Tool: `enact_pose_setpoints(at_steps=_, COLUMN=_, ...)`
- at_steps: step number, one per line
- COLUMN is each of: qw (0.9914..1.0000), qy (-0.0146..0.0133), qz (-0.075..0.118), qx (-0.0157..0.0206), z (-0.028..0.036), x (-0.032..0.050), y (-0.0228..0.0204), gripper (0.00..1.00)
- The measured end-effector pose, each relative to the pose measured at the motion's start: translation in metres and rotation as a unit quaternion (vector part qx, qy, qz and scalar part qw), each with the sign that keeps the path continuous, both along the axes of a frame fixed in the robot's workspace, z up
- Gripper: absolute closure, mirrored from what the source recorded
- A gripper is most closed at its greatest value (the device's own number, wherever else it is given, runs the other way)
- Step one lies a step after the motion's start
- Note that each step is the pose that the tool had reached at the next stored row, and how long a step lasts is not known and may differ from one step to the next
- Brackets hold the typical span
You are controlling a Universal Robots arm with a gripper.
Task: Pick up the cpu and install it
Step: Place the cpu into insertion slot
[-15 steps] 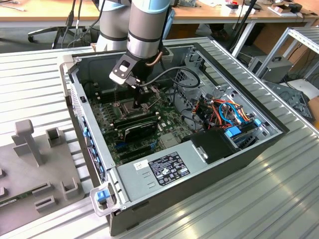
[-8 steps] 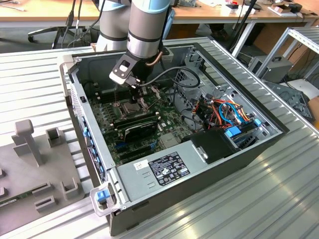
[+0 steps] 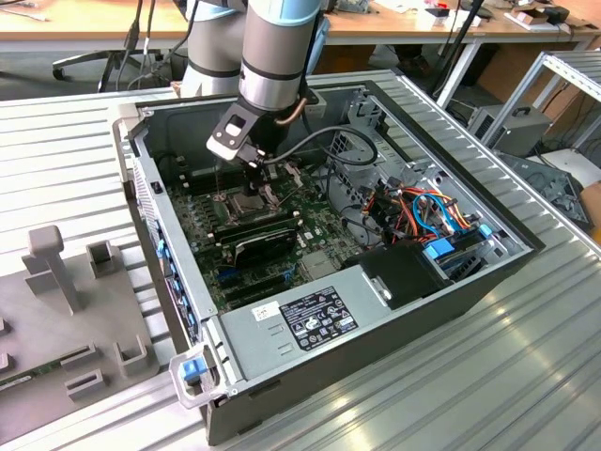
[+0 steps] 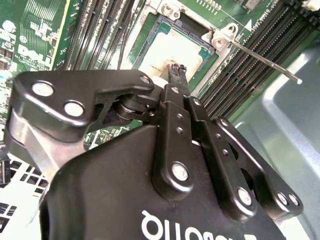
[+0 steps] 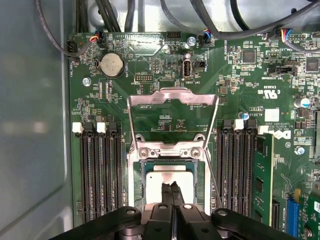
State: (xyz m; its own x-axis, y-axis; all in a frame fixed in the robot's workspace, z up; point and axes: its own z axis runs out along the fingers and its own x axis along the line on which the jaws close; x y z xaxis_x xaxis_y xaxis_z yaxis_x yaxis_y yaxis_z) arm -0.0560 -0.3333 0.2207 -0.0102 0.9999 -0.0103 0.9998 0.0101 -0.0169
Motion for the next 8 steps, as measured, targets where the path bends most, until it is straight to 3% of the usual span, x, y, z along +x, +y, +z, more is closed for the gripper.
enact_pose_setpoints(at_steps=1, qw=0.99999, qy=0.0000, qz=0.004, qx=-0.0010, z=-0.0007, x=0.0000, y=0.0000, gripper=0.89)
enact_pose_setpoints(at_steps=3, qw=0.99985, qy=0.0000, qz=0.014, qx=-0.0108, z=-0.0022, x=-0.0002, y=0.0000, gripper=0.89)
enact_pose_setpoints(at_steps=6, qw=0.99975, qy=0.0001, qz=0.017, qx=-0.0140, z=-0.0073, x=-0.0008, y=0.0000, gripper=0.89)
enact_pose_setpoints(at_steps=8, qw=0.99974, qy=0.0000, qz=0.018, qx=-0.0140, z=-0.0096, x=-0.0008, y=0.0000, gripper=0.89)
